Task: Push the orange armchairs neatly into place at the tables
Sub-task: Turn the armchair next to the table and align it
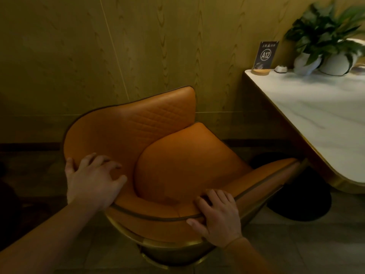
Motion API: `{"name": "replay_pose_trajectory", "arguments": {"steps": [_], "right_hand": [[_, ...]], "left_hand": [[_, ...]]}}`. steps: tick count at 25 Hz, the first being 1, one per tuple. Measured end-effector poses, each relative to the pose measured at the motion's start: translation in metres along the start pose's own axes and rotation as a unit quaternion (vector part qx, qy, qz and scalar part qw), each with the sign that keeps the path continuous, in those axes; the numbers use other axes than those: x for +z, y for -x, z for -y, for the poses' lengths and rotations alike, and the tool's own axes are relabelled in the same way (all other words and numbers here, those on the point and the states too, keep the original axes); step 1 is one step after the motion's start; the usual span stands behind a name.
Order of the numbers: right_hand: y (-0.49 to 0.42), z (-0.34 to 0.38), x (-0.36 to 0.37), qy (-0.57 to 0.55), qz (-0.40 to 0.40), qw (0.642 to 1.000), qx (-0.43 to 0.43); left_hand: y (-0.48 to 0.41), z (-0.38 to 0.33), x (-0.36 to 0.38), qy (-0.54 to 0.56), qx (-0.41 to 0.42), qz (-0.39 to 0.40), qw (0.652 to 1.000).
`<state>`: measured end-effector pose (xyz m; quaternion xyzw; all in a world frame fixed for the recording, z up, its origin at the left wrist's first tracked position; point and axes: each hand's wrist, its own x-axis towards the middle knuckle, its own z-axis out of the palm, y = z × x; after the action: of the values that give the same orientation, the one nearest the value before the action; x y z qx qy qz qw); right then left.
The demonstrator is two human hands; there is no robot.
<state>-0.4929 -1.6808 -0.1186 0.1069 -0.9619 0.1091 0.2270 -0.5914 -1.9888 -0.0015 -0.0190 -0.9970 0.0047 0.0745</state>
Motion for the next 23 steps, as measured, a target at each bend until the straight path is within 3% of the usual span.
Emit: {"name": "replay_pose_trajectory", "arguments": {"steps": [7,23], "right_hand": [[-0.019,0.008,0.010,0.022,0.022,0.999,0.038],[-0.086,-0.014,0.044,0.036,-0.040,0.998,0.043]], "left_hand": [[-0.039,0.006,0.006,0.024,0.031,-0.006,0.999],[-0.133,-0.003,0.025,0.025,0.057,-0.030,0.998]]}}
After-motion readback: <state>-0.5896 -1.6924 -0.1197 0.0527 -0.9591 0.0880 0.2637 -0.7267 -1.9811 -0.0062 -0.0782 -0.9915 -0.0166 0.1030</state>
